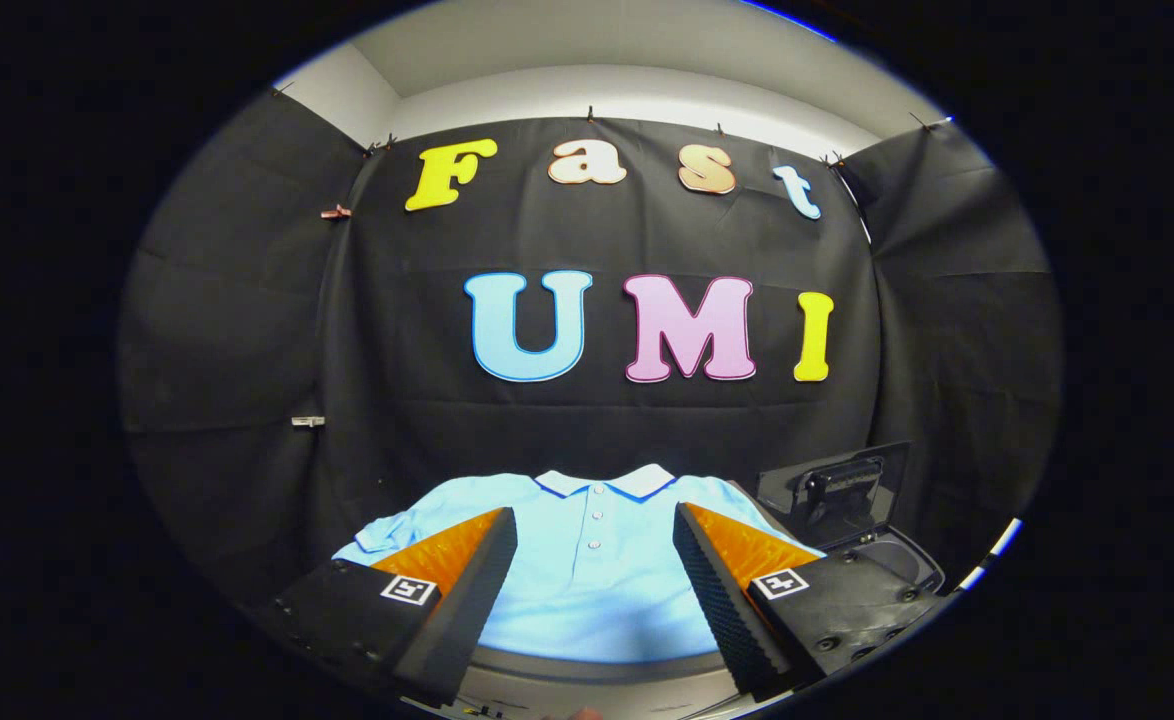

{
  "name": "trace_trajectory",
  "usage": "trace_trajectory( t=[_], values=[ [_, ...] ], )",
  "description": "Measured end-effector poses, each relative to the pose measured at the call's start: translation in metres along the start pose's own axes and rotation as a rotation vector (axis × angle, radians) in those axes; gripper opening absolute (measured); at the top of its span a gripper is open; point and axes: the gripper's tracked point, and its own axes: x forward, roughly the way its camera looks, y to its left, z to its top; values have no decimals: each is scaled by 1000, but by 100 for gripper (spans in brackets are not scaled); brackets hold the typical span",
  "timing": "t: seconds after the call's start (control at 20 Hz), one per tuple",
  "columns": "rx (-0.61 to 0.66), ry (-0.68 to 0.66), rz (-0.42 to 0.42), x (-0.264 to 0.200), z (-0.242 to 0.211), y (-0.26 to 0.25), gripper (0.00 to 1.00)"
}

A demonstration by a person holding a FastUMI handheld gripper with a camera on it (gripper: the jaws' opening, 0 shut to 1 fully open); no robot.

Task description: Put the clothes into the washing machine and then close the washing machine lid.

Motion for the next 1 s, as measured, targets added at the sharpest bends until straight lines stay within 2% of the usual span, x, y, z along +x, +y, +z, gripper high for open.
trace_trajectory(
  t=[0.3,0.55,0.7,1.0],
  values=[
    [-22,129,-17,65,4,-3,98],
    [-53,308,-29,108,-26,-7,97],
    [-27,427,-42,124,-48,-9,98],
    [18,577,-35,139,-76,-8,98]
  ],
)
